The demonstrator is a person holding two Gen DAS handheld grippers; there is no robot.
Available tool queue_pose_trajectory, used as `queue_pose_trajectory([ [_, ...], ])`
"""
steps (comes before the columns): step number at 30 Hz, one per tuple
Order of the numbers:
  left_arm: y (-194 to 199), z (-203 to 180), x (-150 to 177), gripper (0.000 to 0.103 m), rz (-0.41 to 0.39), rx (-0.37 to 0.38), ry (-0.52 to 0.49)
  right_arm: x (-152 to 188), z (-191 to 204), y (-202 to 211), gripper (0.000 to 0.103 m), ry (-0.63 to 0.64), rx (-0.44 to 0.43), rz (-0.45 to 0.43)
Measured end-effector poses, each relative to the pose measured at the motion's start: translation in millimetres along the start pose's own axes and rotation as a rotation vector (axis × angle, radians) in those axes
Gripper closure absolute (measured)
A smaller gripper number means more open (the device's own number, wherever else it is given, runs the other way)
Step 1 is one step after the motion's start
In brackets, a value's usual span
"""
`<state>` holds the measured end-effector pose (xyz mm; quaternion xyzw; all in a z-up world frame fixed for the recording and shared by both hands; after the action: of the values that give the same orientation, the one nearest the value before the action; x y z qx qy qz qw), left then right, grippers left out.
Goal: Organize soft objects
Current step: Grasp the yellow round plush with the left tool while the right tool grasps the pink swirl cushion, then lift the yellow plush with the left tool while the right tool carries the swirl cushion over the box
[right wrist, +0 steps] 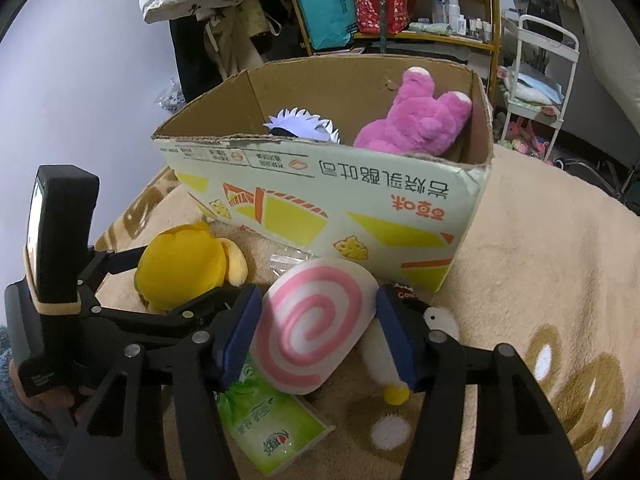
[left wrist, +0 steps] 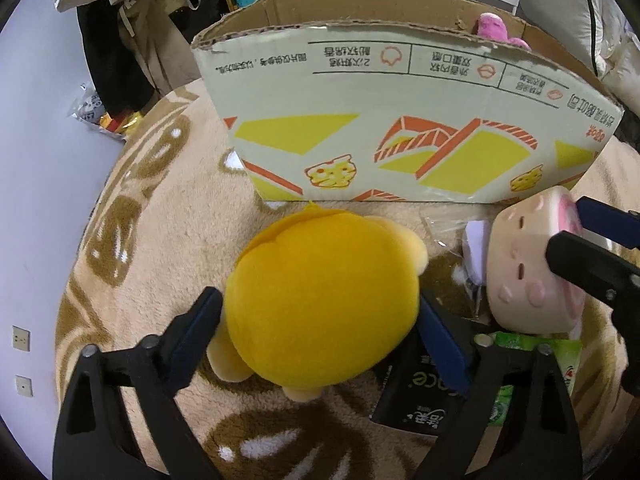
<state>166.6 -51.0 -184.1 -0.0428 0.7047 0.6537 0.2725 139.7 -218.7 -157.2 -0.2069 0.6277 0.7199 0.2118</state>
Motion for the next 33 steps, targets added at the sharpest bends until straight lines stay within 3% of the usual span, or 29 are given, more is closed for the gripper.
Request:
queue_pose_trajectory([
  [4, -1, 2, 2, 0.019, 0.006, 0.001, 0.005, 0, -1, -3, 0.039, -0.023, -0.015, 0.006],
  [12, 1, 3, 7, 0.025, 0.004, 0.001, 0.017, 2, 4, -7, 0.039, 0.034, 0.045, 0.017],
  [18, 15, 14, 8, 0.026, -0.022, -0.019, 0.087, 2, 8, -4, 0.055, 0.06, 0.054, 0.018],
  [25, 49, 21, 13, 0.025, -0.113, -0.029, 0.117, 1, 13, 17, 0.06, 0.069, 0.08, -0.04],
  [33, 107, 20, 23, 0.025, -0.287, -0.033, 0.138, -7, 13, 64, 0.063, 0.033, 0.09, -0.182],
])
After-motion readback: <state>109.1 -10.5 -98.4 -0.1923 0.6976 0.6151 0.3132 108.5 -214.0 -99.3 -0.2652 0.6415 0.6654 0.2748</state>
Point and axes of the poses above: each gripper's, at about its wrist camera, not at the fingertips, and y roughly against the way its jaws point, z to its left, x to its underside, the point moved 4 cm from there along -y, roughly the way its jaws point, and after that the axes turned 7 degrees about x, right-handed, at the moved point
